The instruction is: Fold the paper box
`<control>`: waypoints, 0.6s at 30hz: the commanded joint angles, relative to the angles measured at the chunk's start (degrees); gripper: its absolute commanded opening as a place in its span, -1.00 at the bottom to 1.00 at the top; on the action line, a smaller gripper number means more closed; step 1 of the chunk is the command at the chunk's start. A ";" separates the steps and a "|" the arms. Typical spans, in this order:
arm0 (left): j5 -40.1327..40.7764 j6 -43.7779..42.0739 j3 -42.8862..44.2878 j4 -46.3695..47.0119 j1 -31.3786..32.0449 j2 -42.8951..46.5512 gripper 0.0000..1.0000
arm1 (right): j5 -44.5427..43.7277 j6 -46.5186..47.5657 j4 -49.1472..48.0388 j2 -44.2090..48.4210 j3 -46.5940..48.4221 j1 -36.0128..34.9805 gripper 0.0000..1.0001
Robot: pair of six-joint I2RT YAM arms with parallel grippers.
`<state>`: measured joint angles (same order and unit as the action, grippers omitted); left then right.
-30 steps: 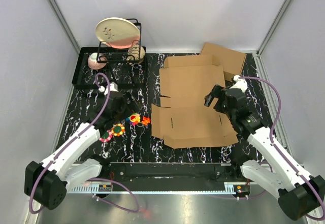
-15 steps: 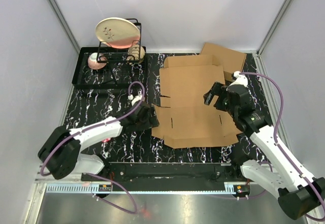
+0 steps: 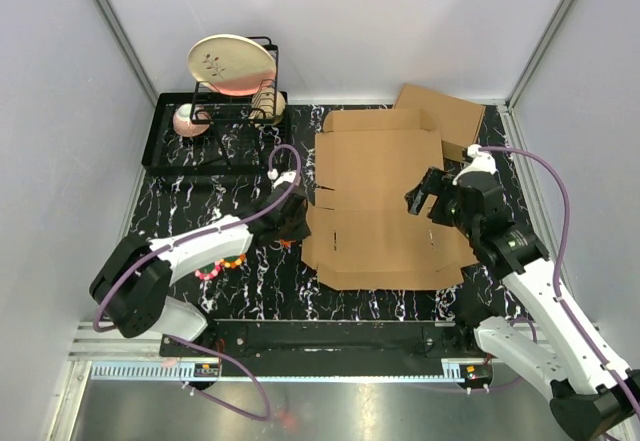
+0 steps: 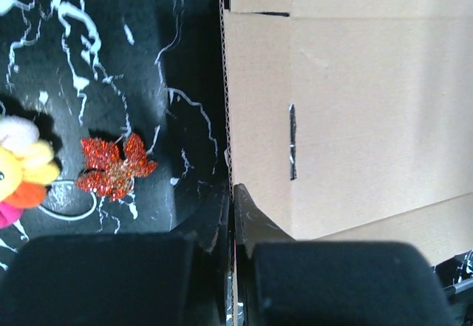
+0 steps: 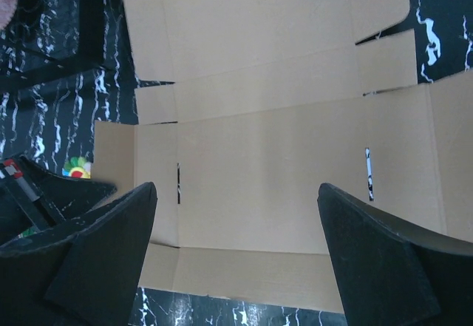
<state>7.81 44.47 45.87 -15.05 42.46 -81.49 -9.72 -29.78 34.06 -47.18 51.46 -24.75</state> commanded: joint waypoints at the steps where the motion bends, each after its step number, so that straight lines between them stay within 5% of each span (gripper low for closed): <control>1: -3.15 -6.93 4.49 1.16 -0.01 2.83 -1.00 | 0.49 1.30 3.28 2.44 5.92 -0.12 0.91; 6: -7.46 -16.14 10.72 -4.27 -0.36 8.27 -1.00 | 0.40 2.35 6.62 3.32 11.99 -0.12 0.91; 12: -11.06 -28.72 31.70 -17.72 -0.27 11.61 -1.00 | -1.10 4.73 10.41 3.50 20.07 -0.12 0.91; 18: -14.49 -37.34 42.09 -22.39 -0.36 14.52 -1.00 | -1.97 5.35 11.90 3.32 23.68 -0.12 0.92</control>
<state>-2.85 16.01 81.80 -32.95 42.24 -70.22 -10.33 -26.26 43.68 -43.79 72.51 -24.75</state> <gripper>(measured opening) 0.012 0.960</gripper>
